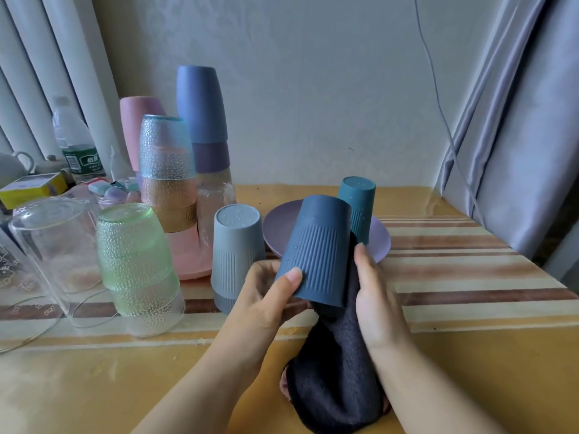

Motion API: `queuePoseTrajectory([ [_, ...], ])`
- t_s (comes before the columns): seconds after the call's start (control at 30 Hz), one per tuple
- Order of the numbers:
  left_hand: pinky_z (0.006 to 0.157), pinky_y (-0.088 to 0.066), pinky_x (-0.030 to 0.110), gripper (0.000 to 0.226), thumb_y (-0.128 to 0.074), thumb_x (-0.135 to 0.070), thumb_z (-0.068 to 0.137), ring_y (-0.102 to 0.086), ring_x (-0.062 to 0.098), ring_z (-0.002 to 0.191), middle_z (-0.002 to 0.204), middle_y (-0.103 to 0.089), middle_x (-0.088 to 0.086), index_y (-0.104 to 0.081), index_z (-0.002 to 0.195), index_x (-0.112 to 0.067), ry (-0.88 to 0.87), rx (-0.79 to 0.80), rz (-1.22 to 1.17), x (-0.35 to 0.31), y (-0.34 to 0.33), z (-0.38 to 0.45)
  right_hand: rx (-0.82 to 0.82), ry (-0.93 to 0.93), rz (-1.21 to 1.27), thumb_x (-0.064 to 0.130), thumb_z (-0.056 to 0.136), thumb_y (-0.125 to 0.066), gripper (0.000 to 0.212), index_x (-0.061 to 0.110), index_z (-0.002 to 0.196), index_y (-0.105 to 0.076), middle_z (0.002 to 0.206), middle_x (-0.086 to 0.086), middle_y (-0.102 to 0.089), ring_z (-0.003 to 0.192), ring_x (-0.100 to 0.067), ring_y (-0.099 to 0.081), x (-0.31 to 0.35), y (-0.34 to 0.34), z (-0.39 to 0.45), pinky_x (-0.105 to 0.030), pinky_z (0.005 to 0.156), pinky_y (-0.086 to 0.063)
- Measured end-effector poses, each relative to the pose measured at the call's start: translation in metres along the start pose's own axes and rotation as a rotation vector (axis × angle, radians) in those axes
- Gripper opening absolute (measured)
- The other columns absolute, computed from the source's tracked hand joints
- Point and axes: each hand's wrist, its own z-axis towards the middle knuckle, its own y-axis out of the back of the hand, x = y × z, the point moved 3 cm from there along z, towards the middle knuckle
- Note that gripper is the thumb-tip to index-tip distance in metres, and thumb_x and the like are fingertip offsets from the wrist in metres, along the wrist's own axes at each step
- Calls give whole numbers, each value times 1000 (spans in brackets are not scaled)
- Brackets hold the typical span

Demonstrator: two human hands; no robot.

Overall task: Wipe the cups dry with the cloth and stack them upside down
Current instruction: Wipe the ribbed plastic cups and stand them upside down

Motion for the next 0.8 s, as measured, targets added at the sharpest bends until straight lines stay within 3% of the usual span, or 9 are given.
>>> queuePoseTrajectory([
  [0.07,78,-55,26,48,-75,-48,76,-70,18,88,95,-70,6,-55,101,-12,-101,-77,73,-5,-4,-3,-67,111,-139,41,98,-37,40,23,130,-52,134,10,-54,126,-2,-45,8,5,1,-21,108,-35],
  [0.13,68,-52,14,28,-60,-34,85,-68,3,82,94,-69,4,-58,104,-13,-191,-119,159,-10,-8,-8,-73,169,-197,32,100,-31,38,27,136,-45,139,16,-46,125,9,-38,11,3,1,1,96,-31],
  [0.2,67,-47,6,26,-61,-33,88,-65,-8,83,101,-68,-4,-57,110,-20,-211,-117,244,-11,-13,-12,-46,181,-231,33,97,-29,41,32,138,-38,139,23,-39,122,20,-34,8,-3,-1,8,91,-26],
  [0.3,69,-45,5,53,-78,-40,73,-64,-8,89,103,-69,-12,-55,119,-26,-191,-98,319,-4,-11,-11,25,227,-230,43,86,-28,49,42,134,-24,138,34,-25,122,30,-19,2,-14,-7,8,95,-19],
  [0.43,64,-43,5,33,-76,-33,81,-64,-6,79,90,-71,-12,-62,110,-26,-175,-19,378,-7,-9,-10,-36,213,-245,41,90,-27,50,36,140,-26,142,29,-26,117,32,-24,6,-9,-6,10,91,-19],
  [0.5,64,-43,5,35,-70,-42,74,-64,-5,78,89,-71,-15,-64,105,-26,-145,69,390,-6,-12,-11,-120,196,-256,33,99,-27,40,32,138,-35,137,24,-34,114,24,-34,13,1,-3,10,87,-23],
  [0.6,72,-51,15,48,-69,-52,65,-68,2,84,89,-73,-11,-66,104,-24,-51,179,325,-1,-12,-10,-205,145,-246,32,100,-30,35,24,128,-51,128,14,-52,117,3,-47,22,15,1,-7,95,-34],
  [0.7,93,-54,35,57,-68,-51,65,-69,19,103,105,-73,4,-66,111,-17,48,238,147,7,-9,-7,-219,5,-126,35,99,-35,28,26,96,-61,92,17,-61,73,14,-55,22,15,4,0,61,-44],
  [0.8,100,-50,43,63,-66,-49,67,-63,29,113,116,-69,15,-64,116,-9,98,227,-1,8,-6,-5,-180,-97,-26,38,97,-38,28,22,96,-61,93,9,-64,78,3,-58,18,9,1,-3,55,-47],
])
